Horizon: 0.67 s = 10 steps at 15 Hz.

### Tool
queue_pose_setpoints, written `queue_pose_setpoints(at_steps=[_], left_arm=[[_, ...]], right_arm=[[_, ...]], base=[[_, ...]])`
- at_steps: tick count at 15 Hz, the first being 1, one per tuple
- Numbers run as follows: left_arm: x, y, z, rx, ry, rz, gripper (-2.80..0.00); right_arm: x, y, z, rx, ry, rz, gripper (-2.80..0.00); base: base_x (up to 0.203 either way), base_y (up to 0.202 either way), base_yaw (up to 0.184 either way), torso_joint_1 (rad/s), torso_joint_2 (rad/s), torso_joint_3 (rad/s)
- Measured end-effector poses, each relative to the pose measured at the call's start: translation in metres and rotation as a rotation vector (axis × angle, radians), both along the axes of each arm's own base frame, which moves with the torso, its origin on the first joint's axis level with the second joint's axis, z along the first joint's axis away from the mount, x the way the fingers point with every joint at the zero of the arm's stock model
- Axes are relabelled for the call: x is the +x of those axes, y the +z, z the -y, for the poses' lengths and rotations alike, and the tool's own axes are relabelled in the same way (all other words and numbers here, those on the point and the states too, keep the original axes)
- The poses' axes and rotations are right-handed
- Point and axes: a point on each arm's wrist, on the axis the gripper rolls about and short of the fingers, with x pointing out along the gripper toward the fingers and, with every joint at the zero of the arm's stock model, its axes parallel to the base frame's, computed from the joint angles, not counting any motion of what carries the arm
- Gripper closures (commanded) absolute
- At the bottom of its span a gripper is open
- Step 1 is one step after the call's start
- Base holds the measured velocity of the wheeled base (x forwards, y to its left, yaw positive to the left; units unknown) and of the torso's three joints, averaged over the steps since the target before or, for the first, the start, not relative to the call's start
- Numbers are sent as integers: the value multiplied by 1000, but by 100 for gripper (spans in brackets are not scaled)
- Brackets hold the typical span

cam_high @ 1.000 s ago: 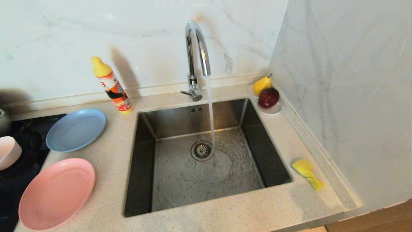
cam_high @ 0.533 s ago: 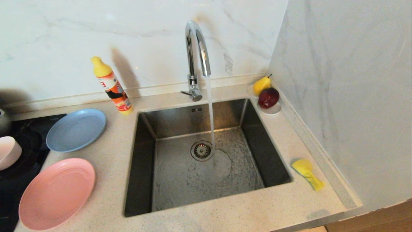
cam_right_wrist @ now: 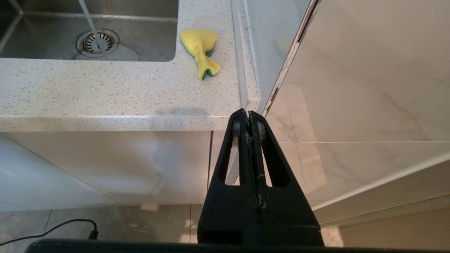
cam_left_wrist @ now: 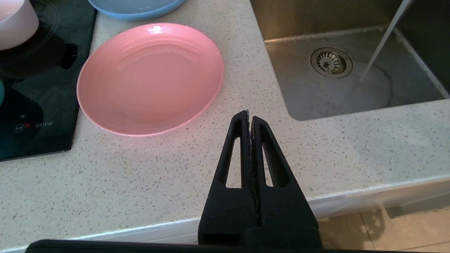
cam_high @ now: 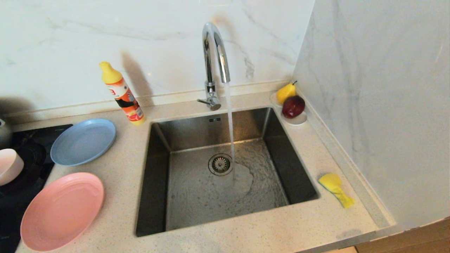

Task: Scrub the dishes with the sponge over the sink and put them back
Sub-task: Turn off the faucet

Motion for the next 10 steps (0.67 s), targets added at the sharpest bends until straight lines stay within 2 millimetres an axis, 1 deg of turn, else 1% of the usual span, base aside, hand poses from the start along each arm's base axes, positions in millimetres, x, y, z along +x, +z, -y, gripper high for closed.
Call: queue_pose_setpoints(at_steps=[10], left_arm=[[0, 2, 0, 10, -3, 17, 0]], right_arm=[[0, 0, 0, 0, 0, -1, 0]], base=[[0, 0, 0, 0, 0, 0]])
